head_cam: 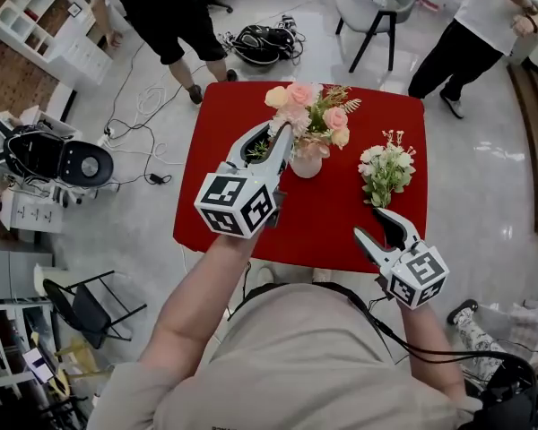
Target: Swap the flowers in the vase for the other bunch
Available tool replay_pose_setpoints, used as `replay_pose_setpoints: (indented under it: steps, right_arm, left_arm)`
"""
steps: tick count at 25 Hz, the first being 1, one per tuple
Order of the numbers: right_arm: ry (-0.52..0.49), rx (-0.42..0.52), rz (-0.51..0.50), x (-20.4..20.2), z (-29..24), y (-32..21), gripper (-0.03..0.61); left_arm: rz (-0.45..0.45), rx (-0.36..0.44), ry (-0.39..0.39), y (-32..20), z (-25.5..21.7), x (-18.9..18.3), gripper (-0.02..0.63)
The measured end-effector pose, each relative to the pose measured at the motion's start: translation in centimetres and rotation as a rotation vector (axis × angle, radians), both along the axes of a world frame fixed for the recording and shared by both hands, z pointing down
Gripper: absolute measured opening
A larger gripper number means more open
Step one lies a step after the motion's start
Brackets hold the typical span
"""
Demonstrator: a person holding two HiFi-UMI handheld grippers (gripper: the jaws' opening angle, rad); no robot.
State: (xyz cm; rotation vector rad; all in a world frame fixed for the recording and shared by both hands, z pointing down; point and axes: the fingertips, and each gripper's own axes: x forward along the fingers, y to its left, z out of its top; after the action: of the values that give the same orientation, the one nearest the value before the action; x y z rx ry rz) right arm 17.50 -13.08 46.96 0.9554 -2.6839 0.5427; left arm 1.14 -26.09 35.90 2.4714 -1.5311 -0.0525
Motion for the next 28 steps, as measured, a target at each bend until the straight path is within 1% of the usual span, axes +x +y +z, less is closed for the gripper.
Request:
replay_pose_setpoints:
  steps: [6, 16, 21, 28]
  right_arm:
    - [0.001, 0.003, 0.014, -0.2, -0.5, 0.4, 0.232]
    - [-0.003, -0.005, 0.031, -0.3, -0.5, 0.9, 0.232]
    - [-0.008, -0.007, 0.034, -0.4, -0.7, 1.1, 0.232]
    - [-0.017, -0.002, 0.033, -0.4, -1.0, 1.0, 0.232]
  left_arm:
    - [0.018, 0.029, 0.012, -0.2, -1.5, -0.1, 0.085]
    - [0.032, 0.069, 0.068, -0.3, -3.4, -0.8, 0.081]
    - [0.045, 0.1, 0.06, -0.4, -5.1, -0.8, 0.08]
    - [0.06, 0.149, 0.07, -0.8, -8.0, -0.6, 0.08]
